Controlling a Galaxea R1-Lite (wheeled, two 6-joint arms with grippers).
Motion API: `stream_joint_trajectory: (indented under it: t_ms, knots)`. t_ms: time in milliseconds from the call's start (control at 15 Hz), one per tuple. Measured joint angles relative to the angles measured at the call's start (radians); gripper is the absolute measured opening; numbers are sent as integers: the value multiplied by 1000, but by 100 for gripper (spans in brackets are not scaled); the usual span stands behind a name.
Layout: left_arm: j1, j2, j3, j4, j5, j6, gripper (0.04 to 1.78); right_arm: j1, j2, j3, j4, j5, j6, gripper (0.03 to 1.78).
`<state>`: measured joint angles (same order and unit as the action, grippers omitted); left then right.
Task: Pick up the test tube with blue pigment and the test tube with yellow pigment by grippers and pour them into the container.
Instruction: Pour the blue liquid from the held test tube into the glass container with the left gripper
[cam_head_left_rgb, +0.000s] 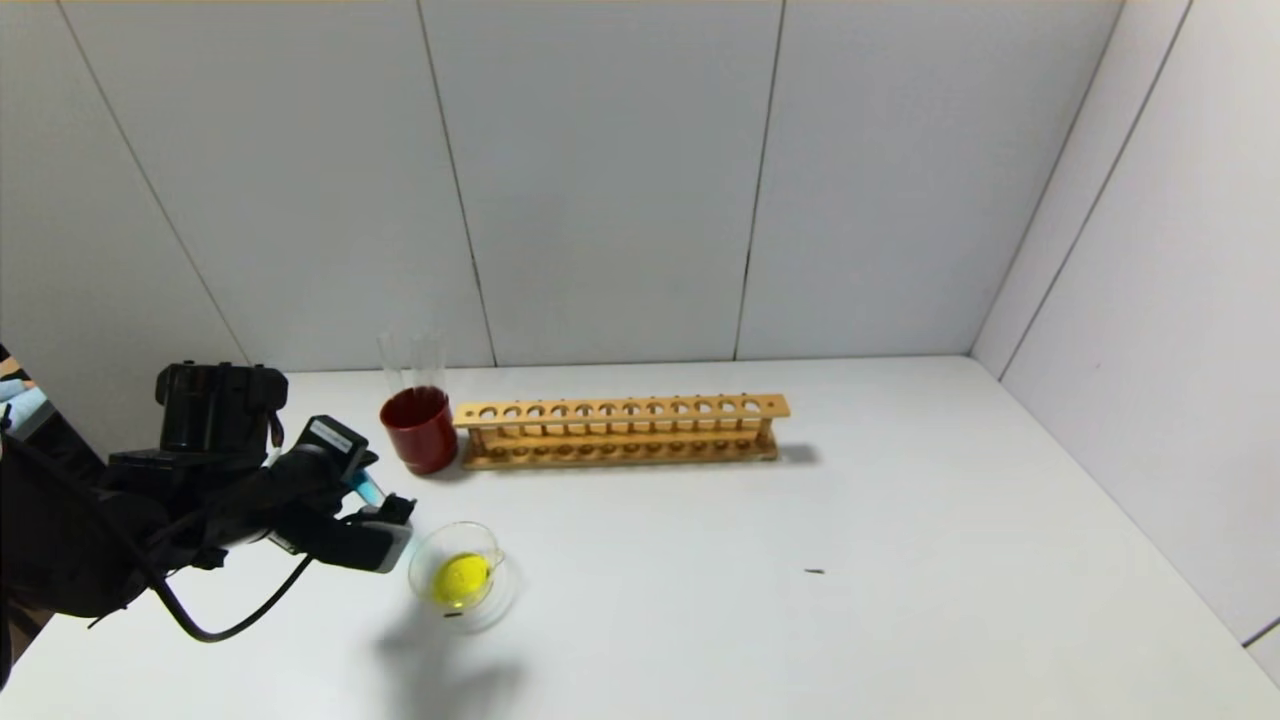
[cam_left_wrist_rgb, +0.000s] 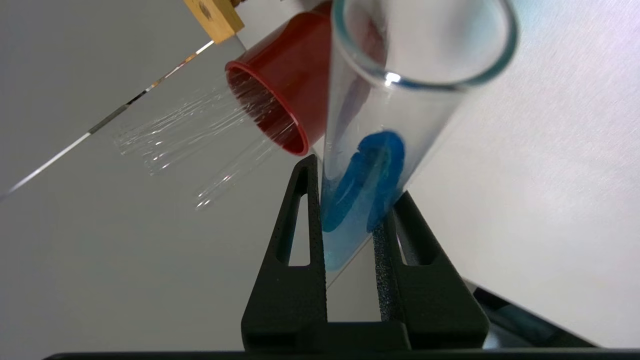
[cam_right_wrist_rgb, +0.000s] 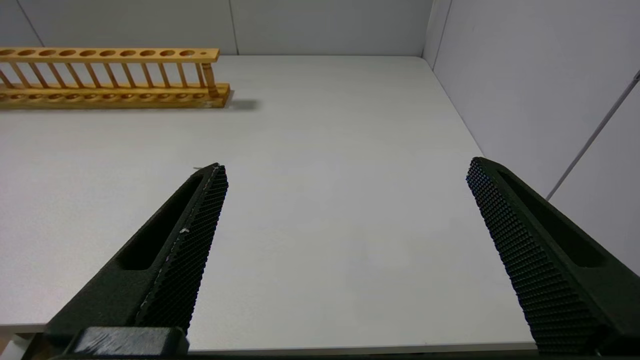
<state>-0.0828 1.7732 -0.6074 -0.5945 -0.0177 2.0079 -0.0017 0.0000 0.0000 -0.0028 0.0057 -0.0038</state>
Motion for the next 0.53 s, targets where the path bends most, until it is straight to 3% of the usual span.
stream_joint_trajectory:
  t_ms: [533]
  knots:
    - [-10,55,-35,-7,33,26,32,0,0,0,0,0,0,175]
